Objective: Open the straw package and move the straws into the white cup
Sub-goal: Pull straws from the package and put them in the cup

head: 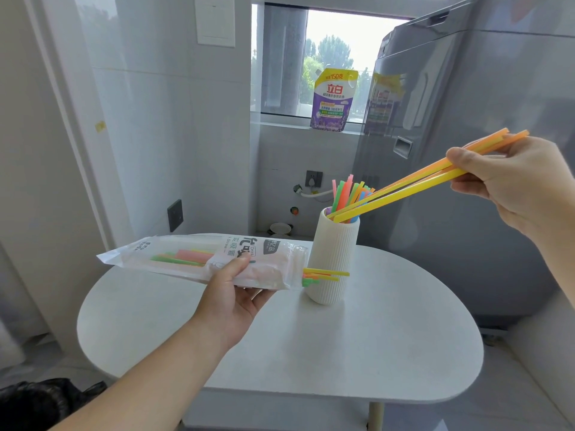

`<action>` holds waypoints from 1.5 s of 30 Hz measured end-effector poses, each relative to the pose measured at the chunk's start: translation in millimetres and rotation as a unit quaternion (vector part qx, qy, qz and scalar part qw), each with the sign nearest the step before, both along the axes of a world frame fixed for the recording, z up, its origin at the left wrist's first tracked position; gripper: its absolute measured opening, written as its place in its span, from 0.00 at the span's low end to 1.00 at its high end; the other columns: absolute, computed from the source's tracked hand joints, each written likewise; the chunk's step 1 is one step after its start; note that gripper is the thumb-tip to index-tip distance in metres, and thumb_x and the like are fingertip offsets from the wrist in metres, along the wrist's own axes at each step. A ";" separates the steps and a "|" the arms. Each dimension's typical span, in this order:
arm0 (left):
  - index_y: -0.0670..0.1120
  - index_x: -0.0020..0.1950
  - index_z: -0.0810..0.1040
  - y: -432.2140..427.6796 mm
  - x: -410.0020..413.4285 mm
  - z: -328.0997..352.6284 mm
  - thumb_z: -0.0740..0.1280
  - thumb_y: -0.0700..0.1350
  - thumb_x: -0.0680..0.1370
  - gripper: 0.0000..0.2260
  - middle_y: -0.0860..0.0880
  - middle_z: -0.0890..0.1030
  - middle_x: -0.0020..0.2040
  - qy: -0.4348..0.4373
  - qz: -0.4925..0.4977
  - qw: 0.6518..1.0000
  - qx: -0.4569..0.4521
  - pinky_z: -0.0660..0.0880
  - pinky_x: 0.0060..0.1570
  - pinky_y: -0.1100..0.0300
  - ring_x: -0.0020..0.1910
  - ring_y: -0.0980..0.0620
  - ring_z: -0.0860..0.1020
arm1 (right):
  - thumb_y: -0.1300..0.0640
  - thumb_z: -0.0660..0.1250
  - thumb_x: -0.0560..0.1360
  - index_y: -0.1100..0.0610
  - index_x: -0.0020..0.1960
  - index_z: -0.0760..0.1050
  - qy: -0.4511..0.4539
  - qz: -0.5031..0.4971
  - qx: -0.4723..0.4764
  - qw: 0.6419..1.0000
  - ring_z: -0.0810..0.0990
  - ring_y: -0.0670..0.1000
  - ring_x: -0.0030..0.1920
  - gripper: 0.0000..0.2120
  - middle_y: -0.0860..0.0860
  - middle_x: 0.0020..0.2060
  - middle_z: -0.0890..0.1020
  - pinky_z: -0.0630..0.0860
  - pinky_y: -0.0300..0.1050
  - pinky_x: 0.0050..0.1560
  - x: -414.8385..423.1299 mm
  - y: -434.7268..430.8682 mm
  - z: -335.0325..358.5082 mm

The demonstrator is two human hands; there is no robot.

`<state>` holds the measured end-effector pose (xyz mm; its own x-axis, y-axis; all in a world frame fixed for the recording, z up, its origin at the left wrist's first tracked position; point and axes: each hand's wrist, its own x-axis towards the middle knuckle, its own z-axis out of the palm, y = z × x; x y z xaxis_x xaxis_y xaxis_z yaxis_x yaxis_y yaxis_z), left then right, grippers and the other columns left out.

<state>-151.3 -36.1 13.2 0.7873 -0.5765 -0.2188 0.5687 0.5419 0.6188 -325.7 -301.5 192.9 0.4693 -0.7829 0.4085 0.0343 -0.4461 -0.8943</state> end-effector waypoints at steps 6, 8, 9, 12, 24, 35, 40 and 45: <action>0.47 0.59 0.80 0.4 -0.1 -0.6 0.68 0.41 0.80 0.08 0.46 0.88 0.46 -0.006 0.000 1.000 -0.003 0.85 0.39 0.51 0.42 0.48 0.87 | 0.56 0.76 0.73 0.62 0.50 0.81 0.019 0.006 -0.040 0.999 0.85 0.54 0.37 0.11 0.57 0.42 0.85 0.85 0.42 0.40 4.6 0.8 1.1; 0.47 0.59 0.79 0.6 -0.1 -0.6 0.68 0.41 0.80 0.09 0.45 0.88 0.46 -0.006 0.000 1.000 -0.005 0.85 0.38 0.50 0.41 0.48 0.87 | 0.56 0.77 0.73 0.58 0.45 0.81 0.037 0.015 -0.059 0.997 0.85 0.54 0.37 0.07 0.56 0.41 0.85 0.85 0.42 0.41 7.3 4.9 2.1; 0.47 0.59 0.79 0.6 -0.1 -0.3 0.68 0.41 0.80 0.09 0.45 0.88 0.47 -0.006 0.000 1.000 -0.005 0.85 0.38 0.51 0.41 0.48 0.87 | 0.56 0.76 0.73 0.56 0.43 0.81 0.044 0.018 -0.071 0.996 0.85 0.54 0.37 0.06 0.55 0.41 0.86 0.85 0.43 0.42 8.7 7.4 3.2; 0.46 0.58 0.79 0.2 -0.3 -0.4 0.68 0.40 0.80 0.08 0.45 0.88 0.47 -0.006 0.000 1.000 -0.004 0.85 0.39 0.50 0.42 0.48 0.87 | 0.55 0.77 0.73 0.55 0.43 0.82 0.050 0.013 -0.100 0.994 0.86 0.54 0.36 0.05 0.55 0.40 0.86 0.85 0.45 0.44 13.8 12.3 7.3; 0.47 0.58 0.80 0.9 1.6 -0.6 0.68 0.41 0.80 0.07 0.45 0.87 0.47 -0.006 0.000 1.000 -0.002 0.85 0.42 0.50 0.45 0.46 0.86 | 0.55 0.77 0.72 0.61 0.48 0.80 0.007 -0.021 -0.035 0.999 0.84 0.47 0.31 0.11 0.54 0.40 0.84 0.84 0.40 0.36 7.7 0.0 4.9; 0.47 0.63 0.78 -1.0 1.1 -2.9 0.69 0.40 0.79 0.12 0.45 0.87 0.50 -0.005 0.001 1.000 -0.002 0.85 0.40 0.50 0.46 0.46 0.86 | 0.55 0.77 0.73 0.60 0.50 0.81 0.020 -0.026 -0.046 0.998 0.85 0.53 0.36 0.11 0.54 0.40 0.84 0.85 0.42 0.39 4.2 -1.3 -3.5; 0.47 0.60 0.78 -2.4 0.9 -3.9 0.68 0.40 0.79 0.10 0.45 0.88 0.47 -0.001 -0.001 1.000 0.001 0.85 0.38 0.51 0.43 0.47 0.86 | 0.53 0.77 0.73 0.57 0.46 0.82 0.017 -0.034 -0.076 0.996 0.86 0.53 0.35 0.09 0.55 0.40 0.86 0.85 0.44 0.40 3.4 -1.4 -4.6; 0.47 0.64 0.78 -2.6 0.8 -4.1 0.68 0.40 0.80 0.13 0.45 0.87 0.49 -0.004 0.000 1.000 -0.001 0.84 0.37 0.51 0.43 0.47 0.87 | 0.53 0.77 0.72 0.56 0.44 0.81 0.007 -0.029 -0.077 0.997 0.86 0.55 0.37 0.08 0.55 0.40 0.86 0.83 0.51 0.46 2.5 -2.0 -6.3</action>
